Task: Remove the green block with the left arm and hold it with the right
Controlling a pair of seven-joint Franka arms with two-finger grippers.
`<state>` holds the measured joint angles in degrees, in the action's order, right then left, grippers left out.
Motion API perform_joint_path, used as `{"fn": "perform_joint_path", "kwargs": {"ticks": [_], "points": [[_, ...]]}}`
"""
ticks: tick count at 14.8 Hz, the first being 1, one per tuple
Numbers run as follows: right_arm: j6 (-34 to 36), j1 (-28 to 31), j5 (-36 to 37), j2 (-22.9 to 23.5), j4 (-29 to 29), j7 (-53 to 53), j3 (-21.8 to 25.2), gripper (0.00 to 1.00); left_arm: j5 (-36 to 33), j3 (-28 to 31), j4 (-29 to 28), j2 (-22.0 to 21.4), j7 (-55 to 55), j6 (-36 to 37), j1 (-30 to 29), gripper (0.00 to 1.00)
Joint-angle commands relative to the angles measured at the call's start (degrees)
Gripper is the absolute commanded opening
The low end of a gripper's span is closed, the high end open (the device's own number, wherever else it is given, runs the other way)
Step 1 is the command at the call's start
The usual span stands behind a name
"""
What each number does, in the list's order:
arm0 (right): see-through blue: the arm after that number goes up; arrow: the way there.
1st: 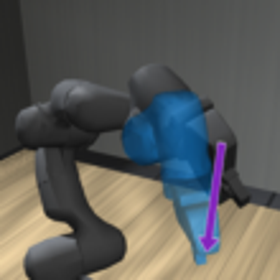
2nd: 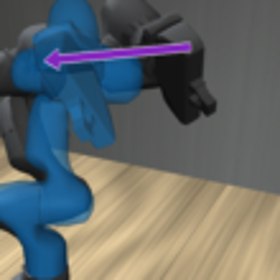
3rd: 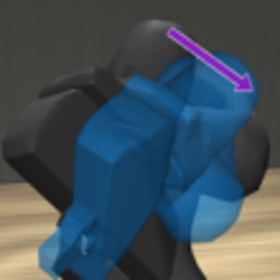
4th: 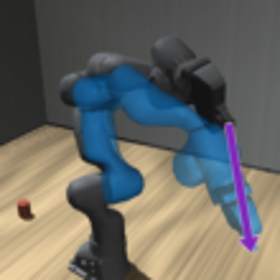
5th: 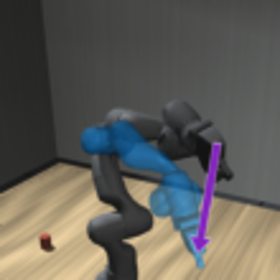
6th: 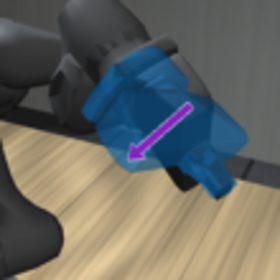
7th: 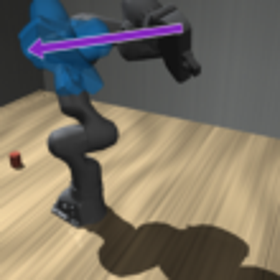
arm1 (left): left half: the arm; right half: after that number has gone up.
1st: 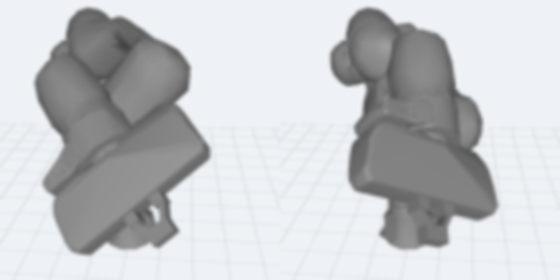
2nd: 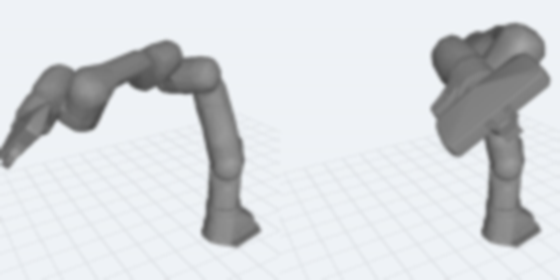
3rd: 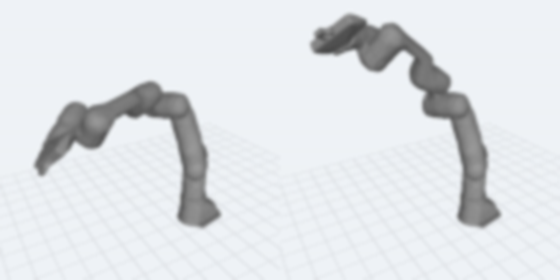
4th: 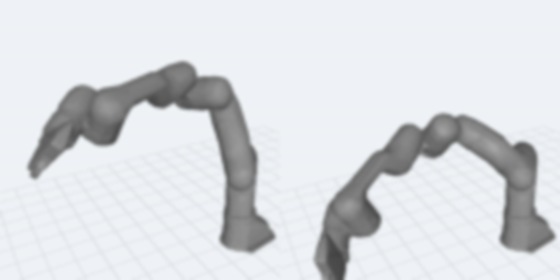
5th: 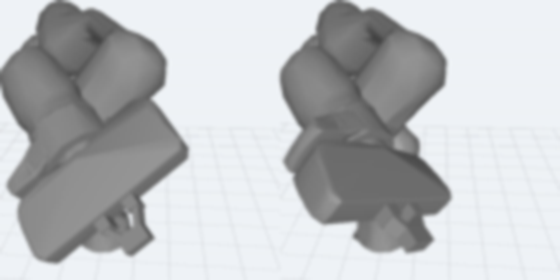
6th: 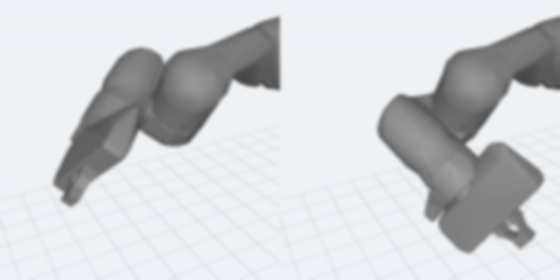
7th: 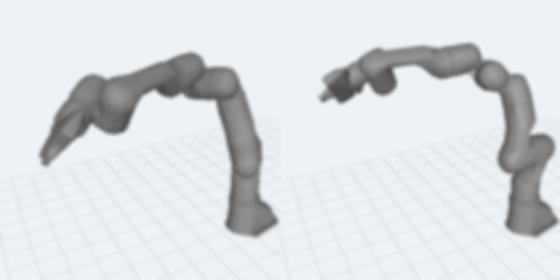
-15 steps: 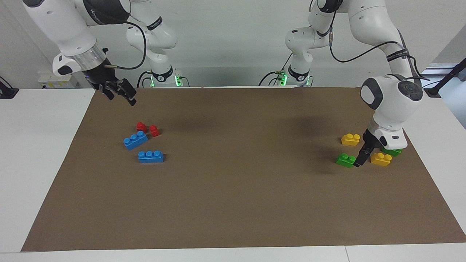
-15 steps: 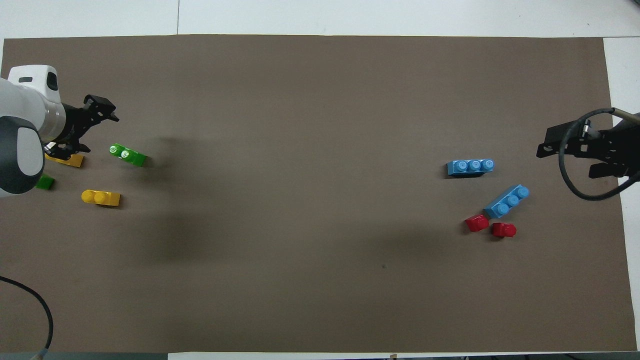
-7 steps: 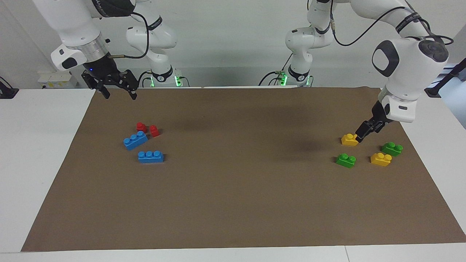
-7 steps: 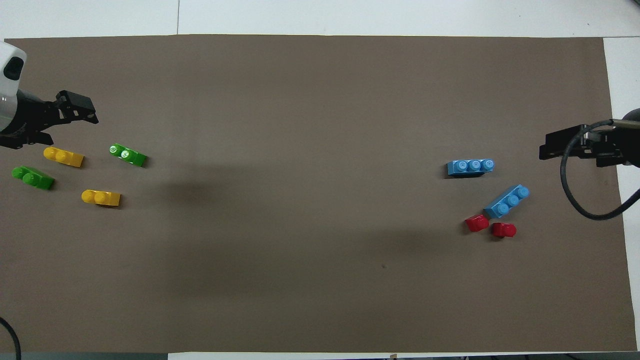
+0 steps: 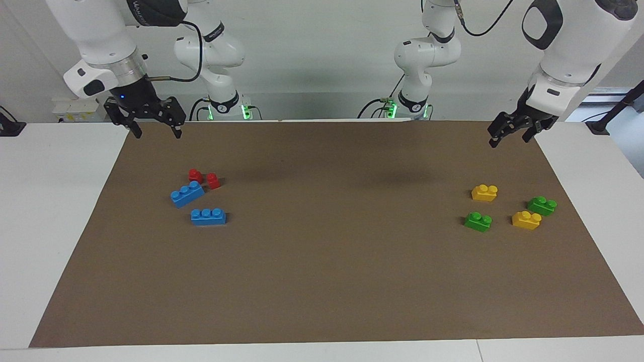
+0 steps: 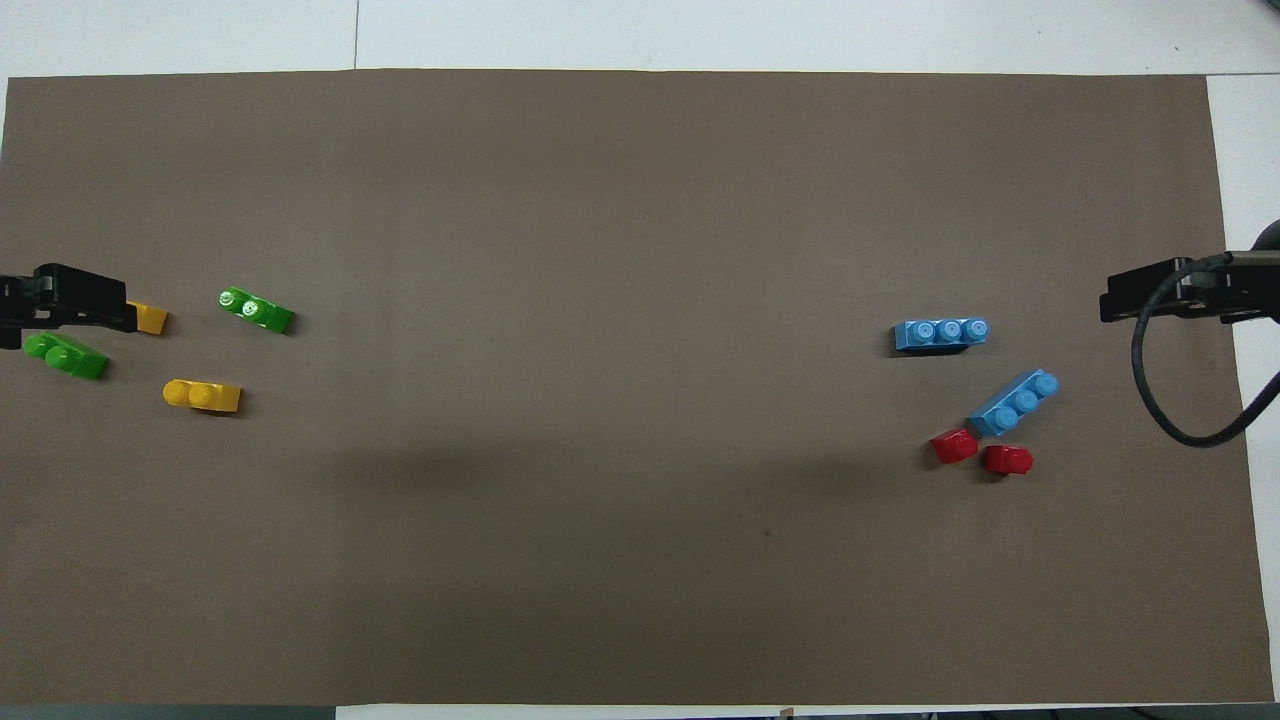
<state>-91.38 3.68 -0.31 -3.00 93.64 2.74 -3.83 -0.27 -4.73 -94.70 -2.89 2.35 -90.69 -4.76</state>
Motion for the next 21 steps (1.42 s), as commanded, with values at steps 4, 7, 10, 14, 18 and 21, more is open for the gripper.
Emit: {"fn": "perform_joint_path", "kwargs": {"ticks": [4, 7, 10, 14, 18, 21], "points": [[0.33, 0.81, 1.1, -0.08, 0.75, -1.68, -0.31, 1.0, 0.26, 0.24, -0.04, -3.35, -2.18, 2.27, 0.28, 1.0], [0.59, 0.81, 1.1, -0.34, 1.19, -1.68, -0.31, 1.0, 1.05, 0.24, -1.62, -4.41, -2.09, 1.4, 0.28, 1.0], [1.12, 0.89, 1.1, -0.34, 1.19, -1.33, -0.22, 1.0, 3.25, 0.33, -2.24, -4.5, -2.17, -0.28, -0.07, 1.0], [1.38, 0.89, 1.1, -0.34, 1.1, -1.16, -0.22, 1.0, 3.17, 0.42, -3.47, -5.02, -2.35, -1.24, 0.19, 1.0], [1.3, 0.89, 1.1, -0.34, 0.93, -1.51, -0.22, 1.0, 3.17, 0.42, -4.26, -5.38, -2.26, -1.42, 0.28, 1.0], [1.3, 0.81, 1.1, -0.34, 0.93, -2.12, -0.22, 1.0, 3.17, 0.42, -4.17, -5.38, -2.26, -1.42, 0.37, 1.0]]}}
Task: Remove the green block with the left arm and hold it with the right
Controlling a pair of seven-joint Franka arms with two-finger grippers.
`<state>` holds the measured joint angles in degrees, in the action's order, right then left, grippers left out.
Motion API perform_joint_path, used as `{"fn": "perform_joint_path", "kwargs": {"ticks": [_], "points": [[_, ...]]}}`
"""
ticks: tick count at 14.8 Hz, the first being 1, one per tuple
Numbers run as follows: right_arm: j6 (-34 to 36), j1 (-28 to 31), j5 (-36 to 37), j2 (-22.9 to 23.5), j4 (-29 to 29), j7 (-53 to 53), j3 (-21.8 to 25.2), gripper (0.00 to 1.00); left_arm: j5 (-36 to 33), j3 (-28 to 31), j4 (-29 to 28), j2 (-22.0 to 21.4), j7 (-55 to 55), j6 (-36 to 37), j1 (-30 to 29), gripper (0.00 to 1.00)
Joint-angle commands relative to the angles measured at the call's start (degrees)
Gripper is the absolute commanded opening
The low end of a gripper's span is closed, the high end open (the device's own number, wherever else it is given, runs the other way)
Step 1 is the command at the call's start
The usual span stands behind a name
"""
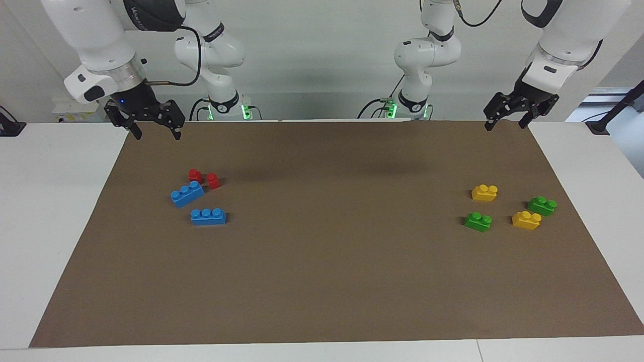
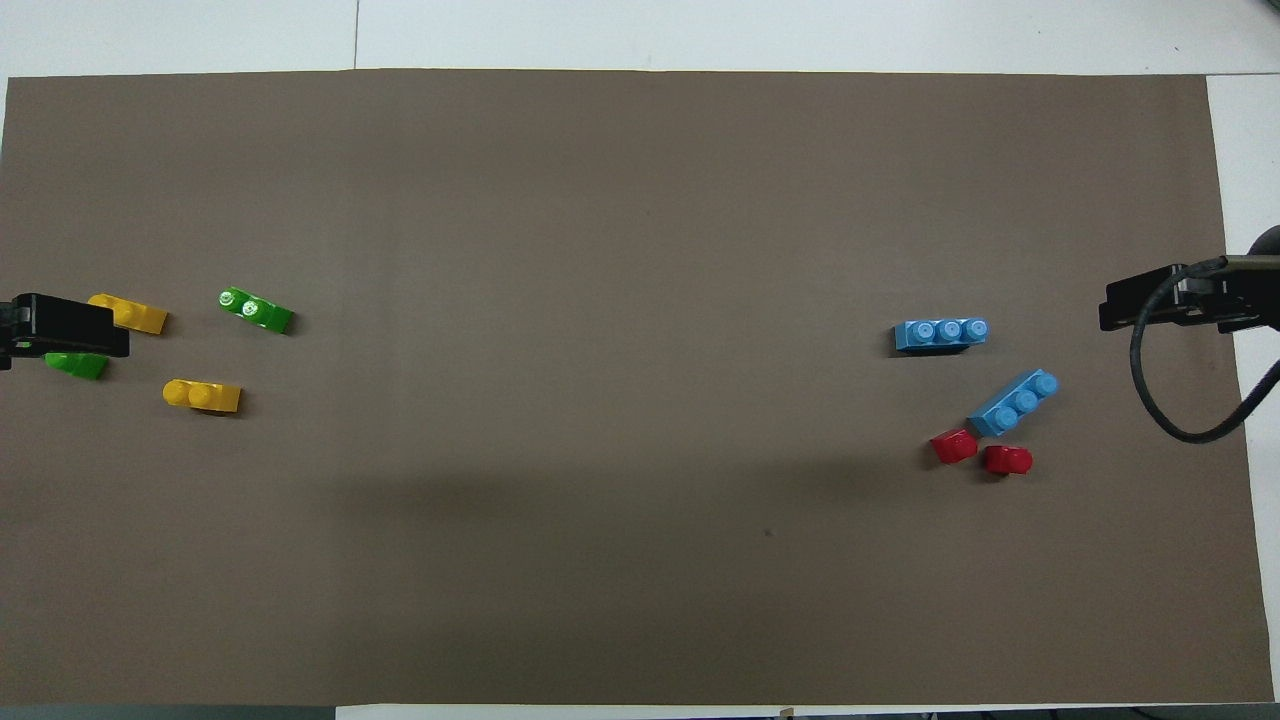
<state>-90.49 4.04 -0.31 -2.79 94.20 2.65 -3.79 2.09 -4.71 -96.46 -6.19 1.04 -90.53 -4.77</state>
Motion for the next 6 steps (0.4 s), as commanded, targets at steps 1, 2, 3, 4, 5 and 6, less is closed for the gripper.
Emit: {"fn": "perform_joint_path", "kwargs": {"ticks": [1, 2, 3, 4, 5, 6], "points": [[0.4, 0.44, 1.1, -0.55, 0.37, -2.04, -0.25, 1.0, 0.81, 0.41, -2.42, -2.07, -0.95, -1.58, 0.38, 1.0], [0.32, 0.44, 1.1, -0.55, 0.37, -2.04, -0.25, 1.0, 0.81, 0.41, -2.42, -2.07, -0.78, -1.58, 0.38, 1.0], [0.31, 0.44, 1.19, -0.55, 0.37, -2.12, -0.25, 1.0, 0.81, 0.41, -2.42, -2.07, -0.69, -1.58, 0.38, 1.0], [0.31, 0.44, 1.1, -0.55, 0.37, -2.13, -0.25, 1.0, 0.81, 0.41, -2.42, -2.07, -0.69, -1.58, 0.38, 1.0], [0.31, 0.44, 1.1, -0.55, 0.37, -2.13, -0.25, 1.0, 0.81, 0.41, -2.42, -2.07, -0.69, -1.58, 0.38, 1.0], [0.31, 0.44, 1.1, -0.55, 0.37, -2.13, -0.25, 1.0, 0.81, 0.41, -2.42, -2.07, -0.69, -1.58, 0.38, 1.0]]}}
